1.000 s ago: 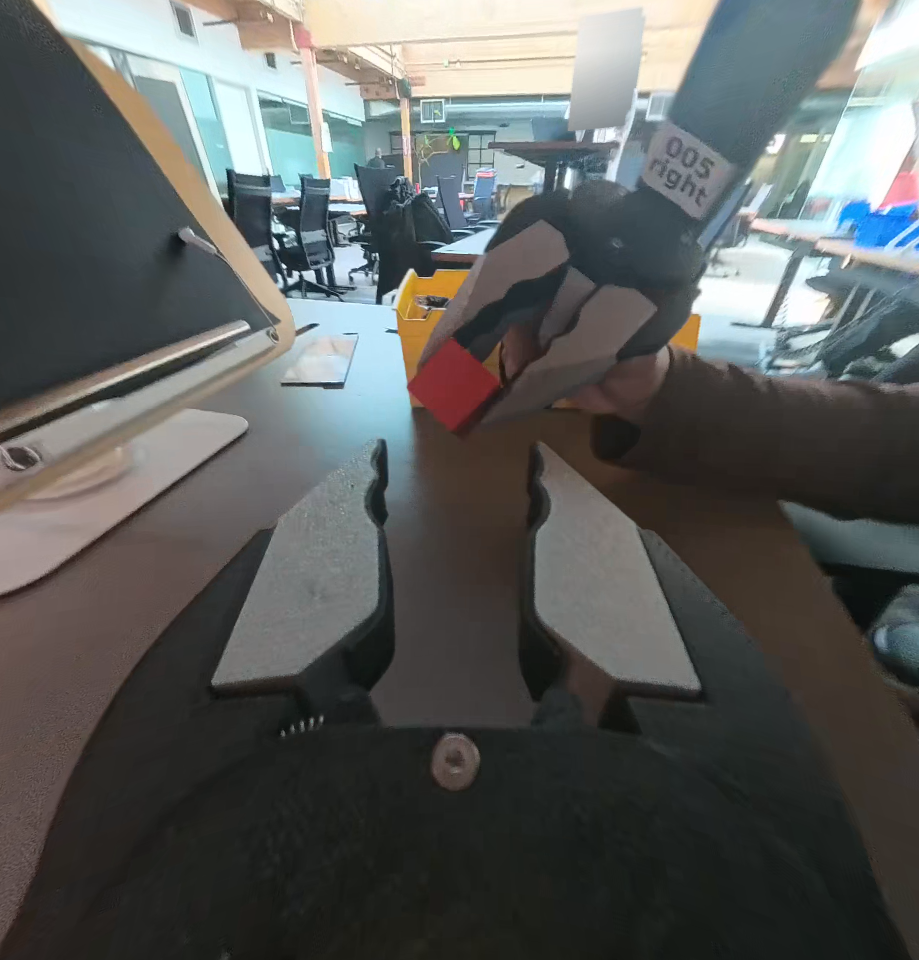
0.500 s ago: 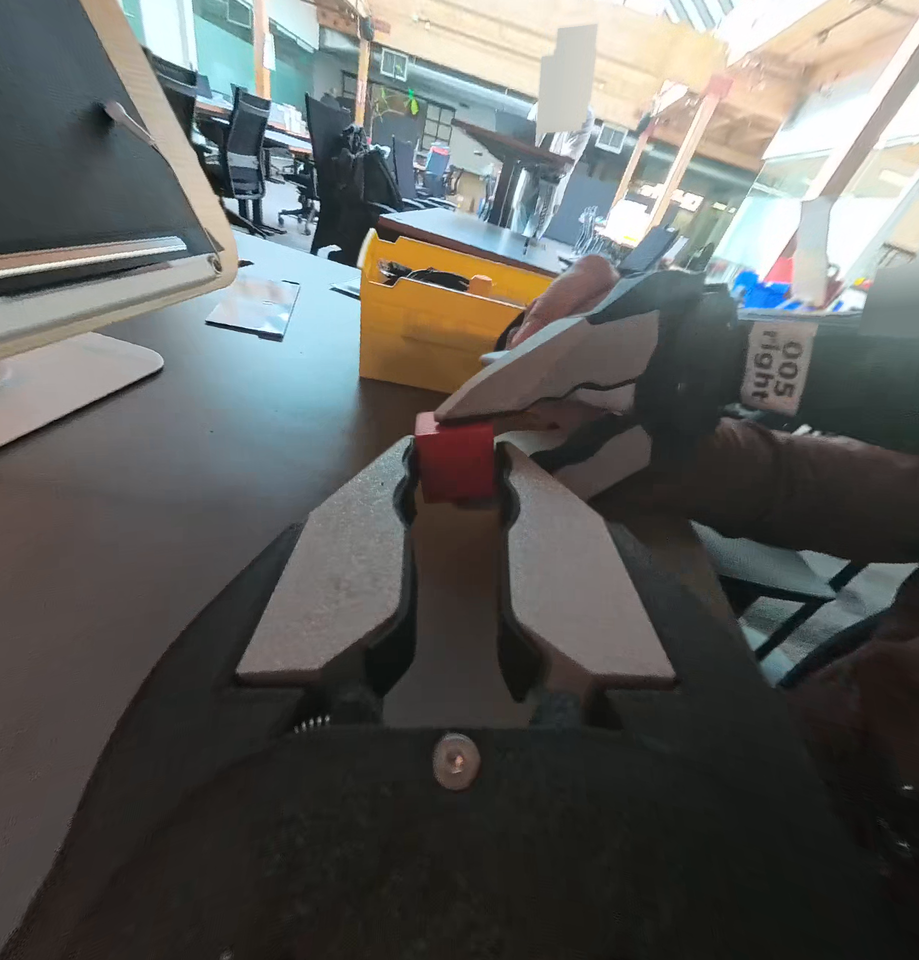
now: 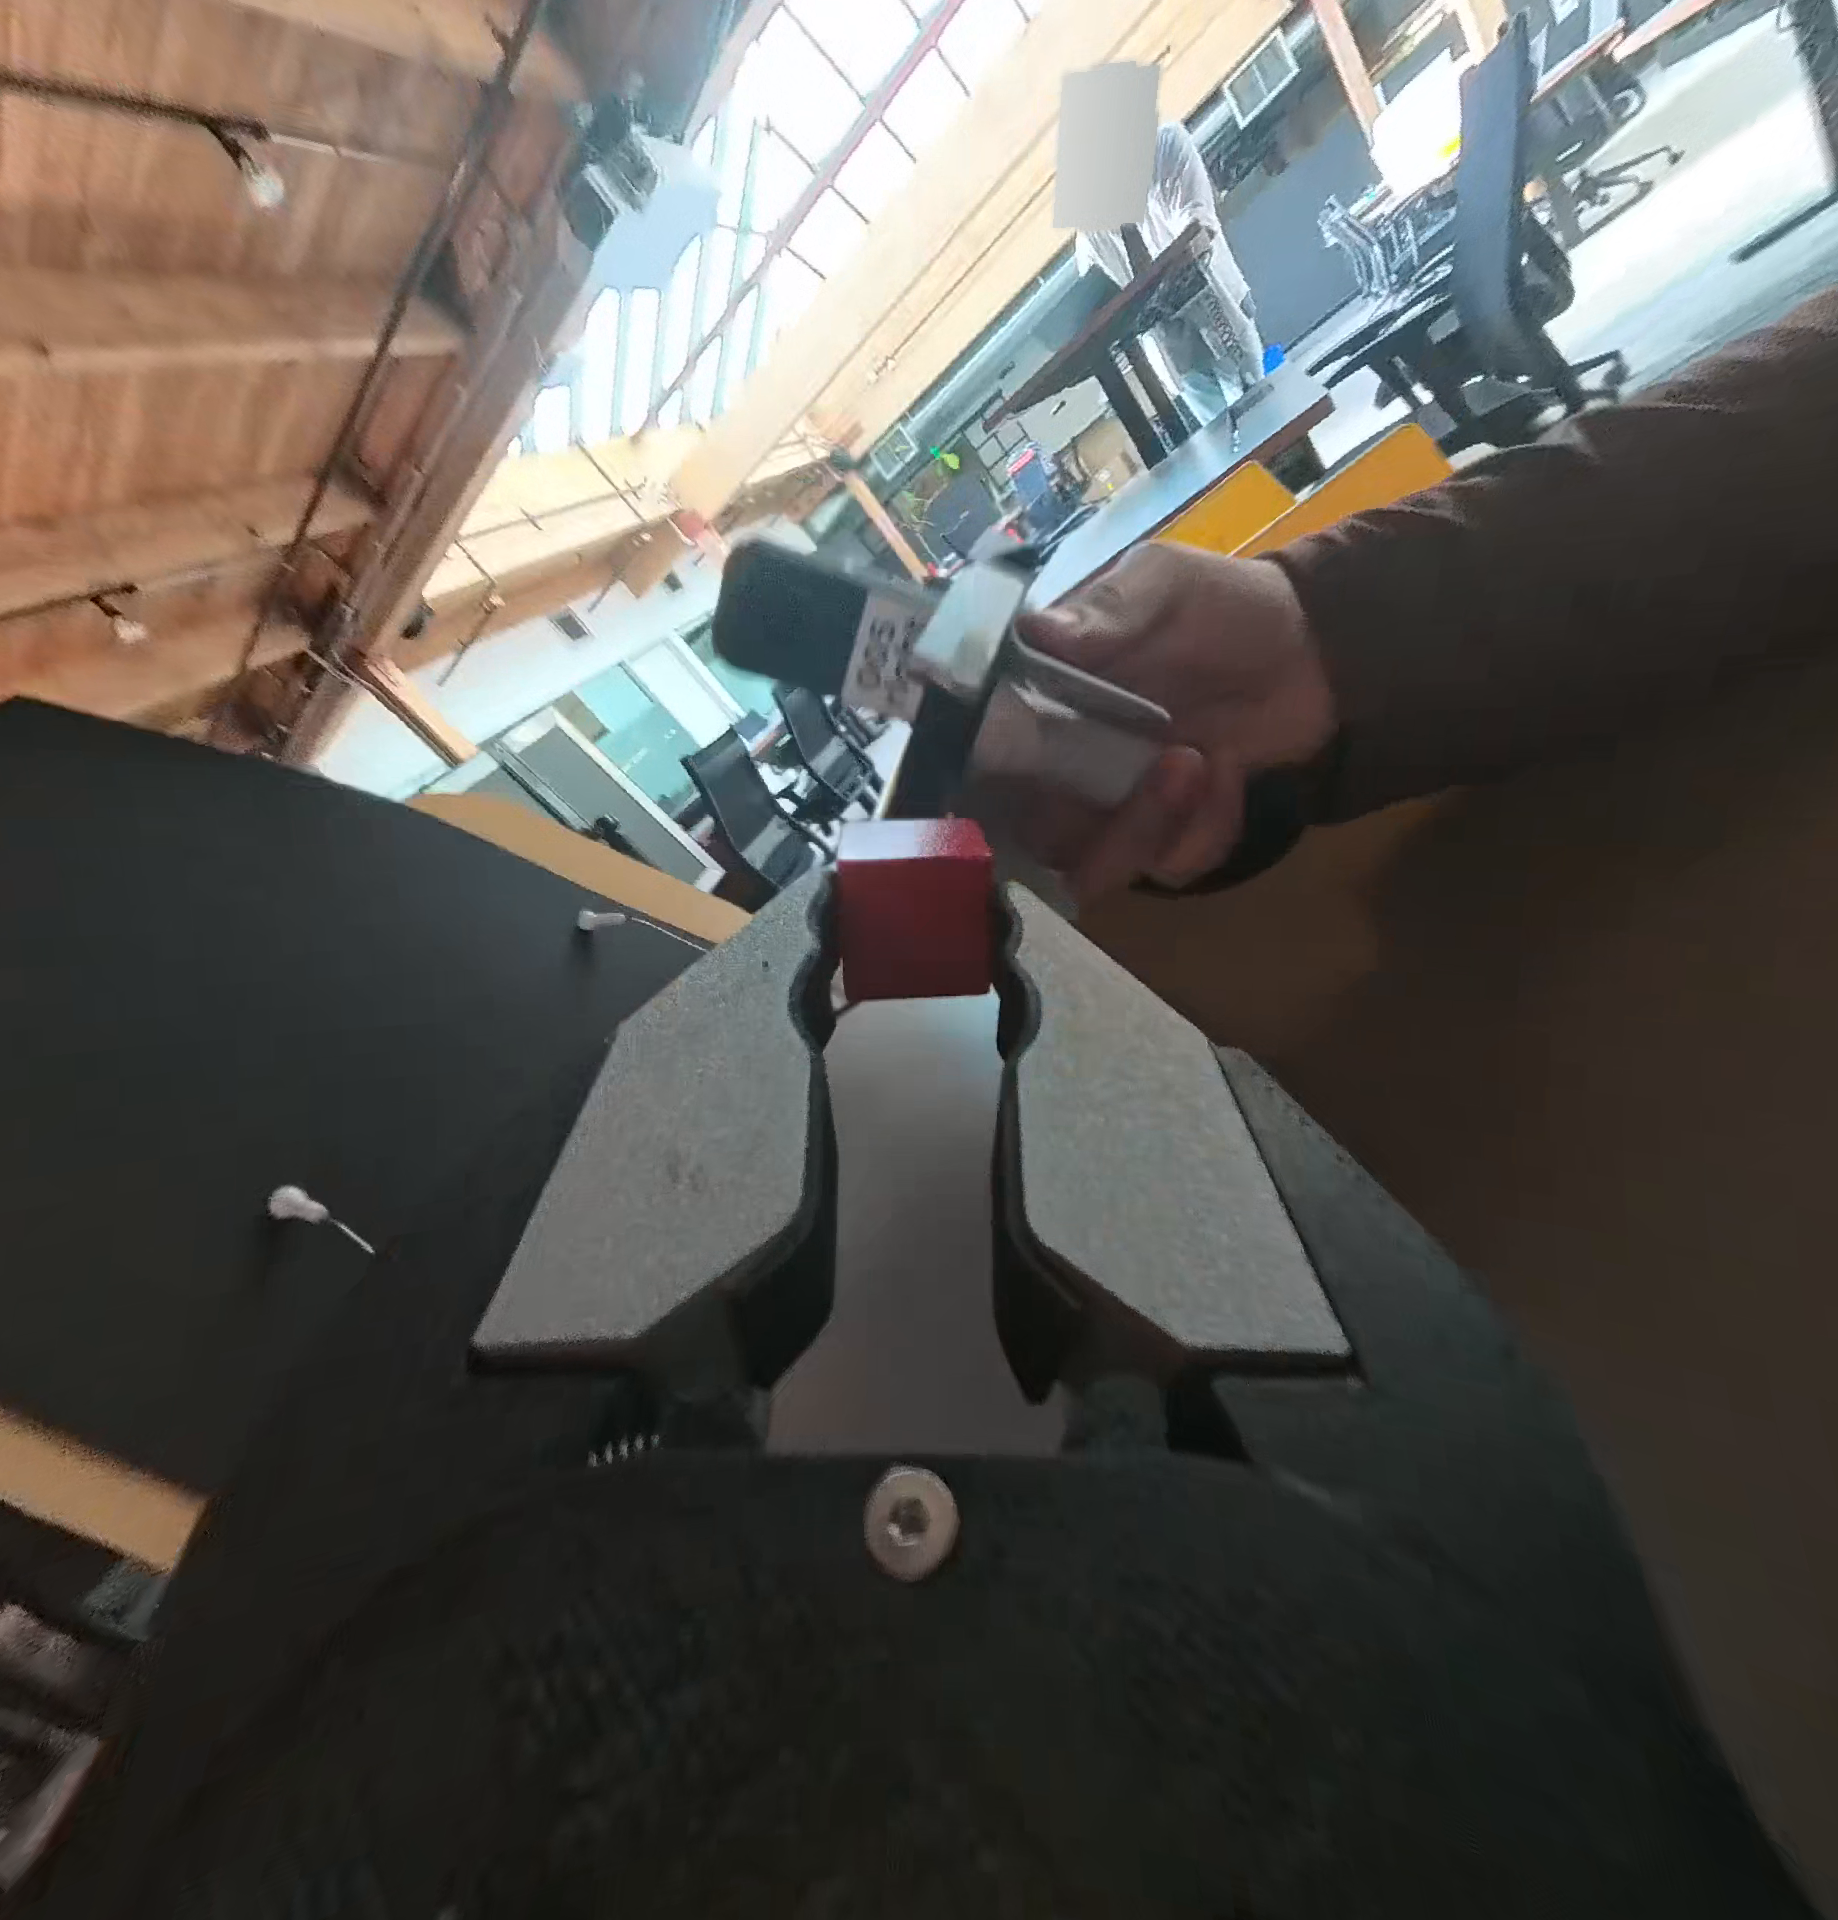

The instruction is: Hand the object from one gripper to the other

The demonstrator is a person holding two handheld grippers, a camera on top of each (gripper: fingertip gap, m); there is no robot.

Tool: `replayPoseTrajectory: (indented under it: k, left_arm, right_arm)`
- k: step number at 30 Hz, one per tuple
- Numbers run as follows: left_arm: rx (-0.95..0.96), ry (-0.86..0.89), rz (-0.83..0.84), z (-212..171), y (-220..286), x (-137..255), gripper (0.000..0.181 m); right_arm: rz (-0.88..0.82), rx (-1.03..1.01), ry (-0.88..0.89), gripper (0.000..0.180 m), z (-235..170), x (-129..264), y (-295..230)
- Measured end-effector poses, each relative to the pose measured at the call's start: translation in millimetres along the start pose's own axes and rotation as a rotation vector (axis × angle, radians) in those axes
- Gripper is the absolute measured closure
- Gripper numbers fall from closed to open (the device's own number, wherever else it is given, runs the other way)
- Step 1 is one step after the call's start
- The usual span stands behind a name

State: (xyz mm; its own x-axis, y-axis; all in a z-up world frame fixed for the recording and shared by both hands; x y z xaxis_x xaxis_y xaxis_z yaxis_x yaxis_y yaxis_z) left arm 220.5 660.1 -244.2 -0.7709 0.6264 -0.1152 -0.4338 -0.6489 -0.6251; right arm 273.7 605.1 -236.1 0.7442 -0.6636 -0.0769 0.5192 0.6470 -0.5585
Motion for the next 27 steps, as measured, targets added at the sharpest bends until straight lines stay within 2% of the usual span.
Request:
replayPoseTrajectory:
  k: [2,3,4,7,9,11,15,18,20,23,25,27]
  left_arm:
    - [-0.061,-0.002,-0.004,3.5,4.9,-2.4,0.156]
    - [-0.096,-0.015,-0.018,2.9,9.2,-3.9,0.156]
    - [-0.124,-0.034,-0.032,0.7,13.3,-5.5,0.156]
    - [-0.075,-0.106,-0.01,-8.1,11.4,-6.4,0.156]
    - [0.046,-0.156,0.001,-14.2,6.0,-5.9,0.153]
    - [0.204,-0.16,-0.016,-17.9,-0.3,-3.6,0.14]
    - [0.604,-0.107,-0.108,-21.9,-11.9,3.8,0.129]
    - [0.852,-0.084,-0.133,-29.1,-19.8,7.1,0.132]
    - [0.985,-0.086,-0.19,-32.3,-15.3,6.0,0.13]
    - [1.177,-0.013,-0.336,-23.9,-6.2,4.0,0.12]
    - [1.272,0.012,-0.434,-21.7,0.3,4.5,0.123]
    - [1.298,0.015,-0.499,-22.0,7.1,4.7,0.139]
  right_arm:
    - [0.027,-0.056,-0.044,0.134,-10.0,-8.1,4.5]
    - [0.044,-0.065,-0.059,0.139,-13.7,-12.8,4.3]
    - [0.064,-0.07,-0.077,0.152,-16.3,-16.8,3.2]
    - [0.008,-0.049,-0.079,0.154,-15.0,-17.2,11.0]
    - [-0.085,0.028,-0.076,0.154,-10.3,-11.3,16.6]
    - [-0.252,0.174,-0.061,0.155,-0.7,-1.4,23.3]
    - [-0.599,0.66,-0.142,0.155,13.0,10.6,18.4]
    - [-0.736,1.028,-0.223,0.155,11.8,4.1,5.4]
    - [-0.753,1.195,-0.277,0.155,3.0,-6.3,2.9]
    - [-0.735,1.296,-0.44,0.154,-18.1,-20.2,11.9]
    - [-0.709,1.352,-0.465,0.154,-25.1,-28.2,10.7]
    - [-0.678,1.374,-0.437,0.155,-26.4,-35.5,3.9]
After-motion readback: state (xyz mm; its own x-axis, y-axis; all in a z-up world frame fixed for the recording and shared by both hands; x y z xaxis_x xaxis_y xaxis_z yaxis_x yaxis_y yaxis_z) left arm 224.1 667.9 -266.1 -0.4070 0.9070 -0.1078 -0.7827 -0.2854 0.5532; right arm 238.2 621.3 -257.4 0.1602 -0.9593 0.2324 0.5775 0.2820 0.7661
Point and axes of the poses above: each gripper's, where its closed fingertips meet, x back along the fingers, z out of its top, y = z × x across the jaws, the point moved 4 cm from there along x, back along the fingers
